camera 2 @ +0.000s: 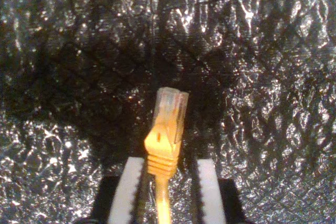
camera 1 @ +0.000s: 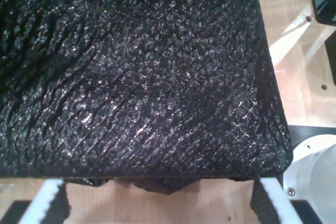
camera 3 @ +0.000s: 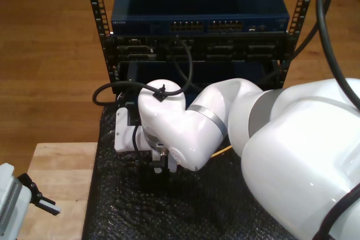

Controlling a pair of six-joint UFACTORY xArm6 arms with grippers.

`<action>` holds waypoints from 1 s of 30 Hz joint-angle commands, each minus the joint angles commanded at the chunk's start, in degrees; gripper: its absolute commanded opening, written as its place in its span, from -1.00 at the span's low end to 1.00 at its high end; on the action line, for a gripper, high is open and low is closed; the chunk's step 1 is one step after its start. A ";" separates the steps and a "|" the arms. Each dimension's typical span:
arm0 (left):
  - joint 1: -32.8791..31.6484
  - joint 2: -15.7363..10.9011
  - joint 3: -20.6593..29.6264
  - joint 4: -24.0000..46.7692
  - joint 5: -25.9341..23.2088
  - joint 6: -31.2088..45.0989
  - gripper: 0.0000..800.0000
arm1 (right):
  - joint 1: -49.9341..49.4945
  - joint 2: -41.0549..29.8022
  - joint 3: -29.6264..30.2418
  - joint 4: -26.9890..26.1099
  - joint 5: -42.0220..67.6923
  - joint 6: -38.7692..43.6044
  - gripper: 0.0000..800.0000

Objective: Grab the cable and plug it in

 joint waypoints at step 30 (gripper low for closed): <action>0.00 0.09 0.00 0.00 0.00 0.00 1.00 | -2.29 0.00 -1.23 1.32 1.41 -7.03 -0.99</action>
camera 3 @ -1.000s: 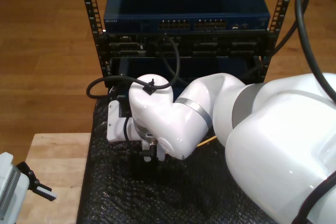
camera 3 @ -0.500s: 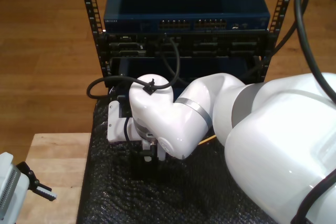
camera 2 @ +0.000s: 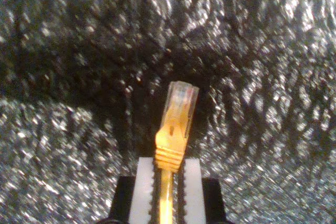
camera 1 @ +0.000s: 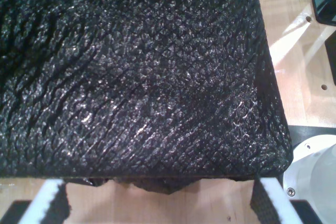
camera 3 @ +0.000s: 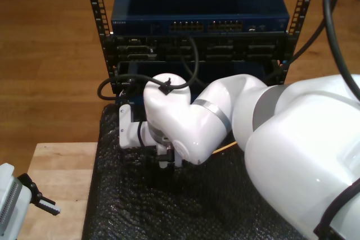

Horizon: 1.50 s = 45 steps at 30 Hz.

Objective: Grab the cable and plug it in

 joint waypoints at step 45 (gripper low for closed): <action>0.00 -0.09 -0.18 0.00 0.18 0.09 1.00 | 0.97 0.70 0.09 0.00 -0.26 0.00 -0.18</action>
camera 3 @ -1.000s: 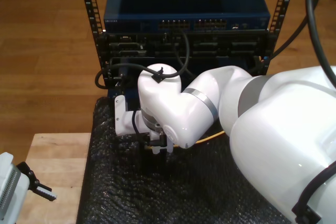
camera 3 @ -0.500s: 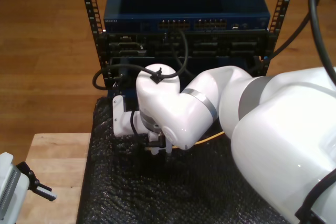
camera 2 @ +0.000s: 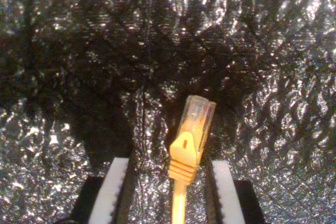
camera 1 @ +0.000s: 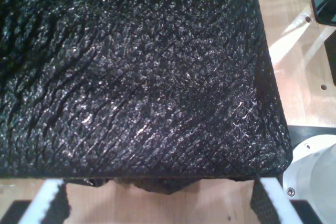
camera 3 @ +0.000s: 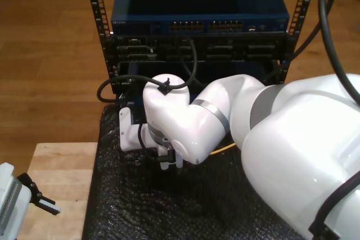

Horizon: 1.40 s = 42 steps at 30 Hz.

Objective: Grab the cable and plug it in

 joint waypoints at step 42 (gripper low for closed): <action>0.00 0.09 -0.09 0.00 0.18 0.00 1.00 | -0.70 -0.44 -0.26 -0.09 -0.88 0.79 -0.99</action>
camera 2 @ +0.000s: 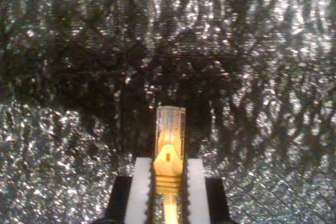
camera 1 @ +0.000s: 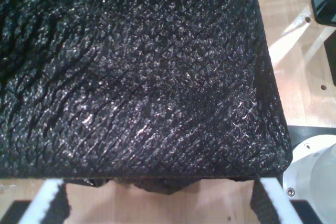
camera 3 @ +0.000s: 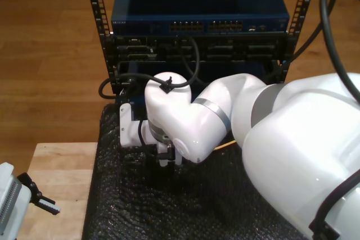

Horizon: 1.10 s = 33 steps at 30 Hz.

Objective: Grab the cable and plug it in

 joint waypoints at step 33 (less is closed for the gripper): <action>-3.25 2.81 -3.16 -1.85 3.43 -2.20 1.00 | -7.03 -8.00 -7.12 20.84 17.32 -18.64 -0.99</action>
